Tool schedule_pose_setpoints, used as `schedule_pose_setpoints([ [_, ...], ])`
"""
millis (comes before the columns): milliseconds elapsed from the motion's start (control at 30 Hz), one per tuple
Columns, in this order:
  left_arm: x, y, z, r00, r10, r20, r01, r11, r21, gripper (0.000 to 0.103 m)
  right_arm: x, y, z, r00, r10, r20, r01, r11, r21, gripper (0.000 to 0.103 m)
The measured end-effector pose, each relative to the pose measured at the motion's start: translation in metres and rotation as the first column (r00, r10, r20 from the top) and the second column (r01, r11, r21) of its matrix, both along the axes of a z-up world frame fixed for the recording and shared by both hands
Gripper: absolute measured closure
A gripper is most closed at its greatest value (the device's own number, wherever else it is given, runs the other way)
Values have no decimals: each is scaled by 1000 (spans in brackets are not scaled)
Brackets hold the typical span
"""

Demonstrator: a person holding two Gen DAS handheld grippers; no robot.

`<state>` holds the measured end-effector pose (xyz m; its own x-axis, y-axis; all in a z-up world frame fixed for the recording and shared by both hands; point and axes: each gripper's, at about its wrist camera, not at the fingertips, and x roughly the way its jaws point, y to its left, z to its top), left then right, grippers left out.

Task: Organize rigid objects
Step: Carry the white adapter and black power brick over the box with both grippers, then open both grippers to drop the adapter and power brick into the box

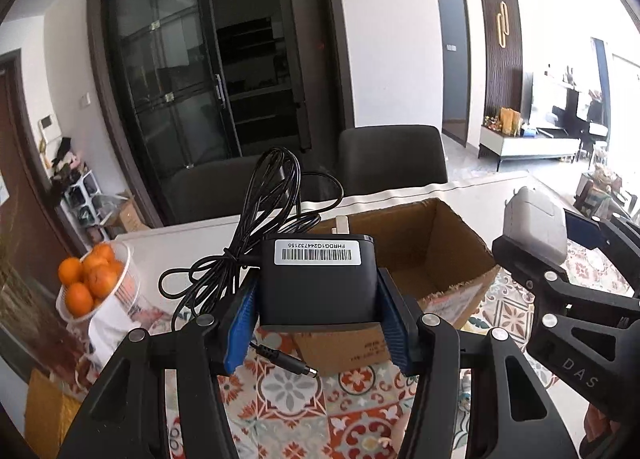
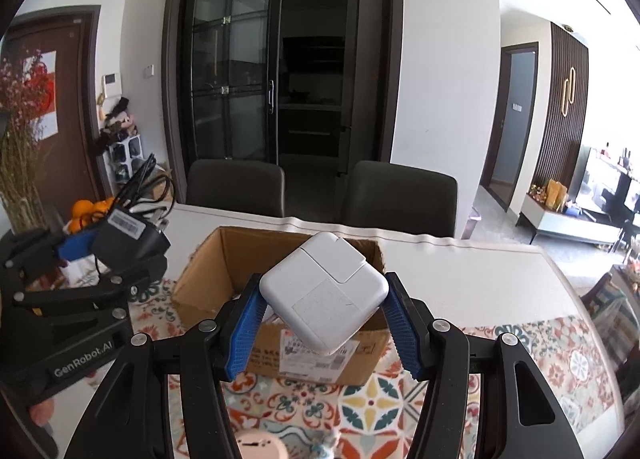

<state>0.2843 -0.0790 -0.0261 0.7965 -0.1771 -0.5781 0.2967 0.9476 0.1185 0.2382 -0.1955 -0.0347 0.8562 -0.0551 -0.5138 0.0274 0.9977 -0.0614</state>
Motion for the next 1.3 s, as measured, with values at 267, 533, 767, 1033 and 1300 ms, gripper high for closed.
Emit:
schedule_pose_setpoints([
  [267, 31, -16, -6, 996, -83, -12, 83, 996, 18, 48, 35, -11, -5, 1000, -11, -24, 10, 1000, -29, 45],
  [533, 66, -28, -14, 986, -133, -102, 132, 991, -12, 48, 71, -29, -12, 997, 6, -78, -6, 1000, 7, 45],
  [767, 89, -39, -31, 966, -164, -197, 166, 986, -11, 48, 103, -43, -31, 981, 13, -193, -1, 998, 62, 45],
  [1033, 107, -51, -56, 946, -172, -276, 180, 984, 3, 48, 111, -50, -50, 972, -9, -235, 23, 998, 57, 45],
  [1300, 105, -54, -50, 969, -112, -219, 132, 988, 82, 39, 114, -51, -54, 970, -9, -243, 24, 998, 56, 45],
])
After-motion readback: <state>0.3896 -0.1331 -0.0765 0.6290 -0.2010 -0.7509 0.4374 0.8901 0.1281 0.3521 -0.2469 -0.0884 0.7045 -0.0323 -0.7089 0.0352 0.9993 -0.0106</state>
